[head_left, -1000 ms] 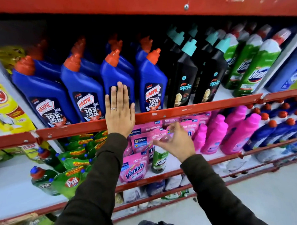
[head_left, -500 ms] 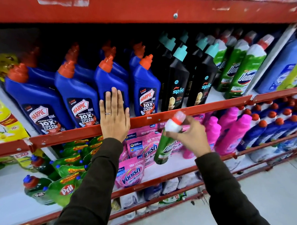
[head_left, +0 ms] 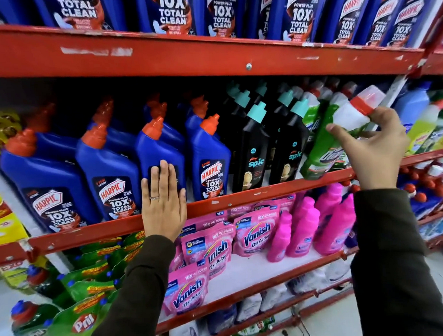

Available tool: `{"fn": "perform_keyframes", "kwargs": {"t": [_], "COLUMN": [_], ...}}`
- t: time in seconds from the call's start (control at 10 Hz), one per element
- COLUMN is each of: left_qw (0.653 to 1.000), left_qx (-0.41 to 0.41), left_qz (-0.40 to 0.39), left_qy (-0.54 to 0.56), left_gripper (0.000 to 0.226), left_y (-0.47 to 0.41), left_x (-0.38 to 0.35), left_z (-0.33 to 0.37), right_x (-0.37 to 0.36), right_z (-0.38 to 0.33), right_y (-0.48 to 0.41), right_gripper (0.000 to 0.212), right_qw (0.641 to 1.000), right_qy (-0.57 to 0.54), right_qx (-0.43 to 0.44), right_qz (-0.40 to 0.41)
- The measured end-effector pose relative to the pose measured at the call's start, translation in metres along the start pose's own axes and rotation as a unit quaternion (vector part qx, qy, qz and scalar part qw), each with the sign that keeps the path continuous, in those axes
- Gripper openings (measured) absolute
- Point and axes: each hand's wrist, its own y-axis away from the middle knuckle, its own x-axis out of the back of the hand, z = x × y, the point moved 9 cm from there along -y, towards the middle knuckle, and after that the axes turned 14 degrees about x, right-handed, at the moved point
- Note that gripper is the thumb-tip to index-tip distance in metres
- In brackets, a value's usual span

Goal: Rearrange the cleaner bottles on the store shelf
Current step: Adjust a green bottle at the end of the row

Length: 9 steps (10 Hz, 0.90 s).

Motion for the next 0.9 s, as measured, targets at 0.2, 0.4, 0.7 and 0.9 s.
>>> {"fn": "perform_keyframes", "kwargs": {"t": [0.2, 0.4, 0.7, 0.9], "left_qw": [1.000, 1.000, 1.000, 1.000], "left_qx": [-0.002, -0.004, -0.006, -0.004], "left_qz": [-0.003, -0.010, -0.011, -0.013], "left_qy": [0.005, 0.005, -0.004, -0.011], "left_gripper": [0.075, 0.075, 0.076, 0.076], "left_y": [0.000, 0.001, 0.002, 0.003], "left_x": [-0.002, -0.002, -0.003, -0.002], "left_z": [-0.002, -0.002, -0.001, -0.001], "right_x": [-0.025, -0.055, -0.073, -0.085], "right_z": [0.030, 0.044, 0.062, 0.080], "right_y": [-0.020, -0.028, -0.031, -0.020], "right_gripper": [0.071, 0.068, 0.075, 0.079], "right_qw": [0.999, 0.991, 0.987, 0.985], "right_qy": [0.020, 0.068, 0.081, 0.048], "right_qx": [-0.023, -0.030, -0.034, -0.011], "right_qz": [-0.028, -0.109, -0.133, -0.167]}}
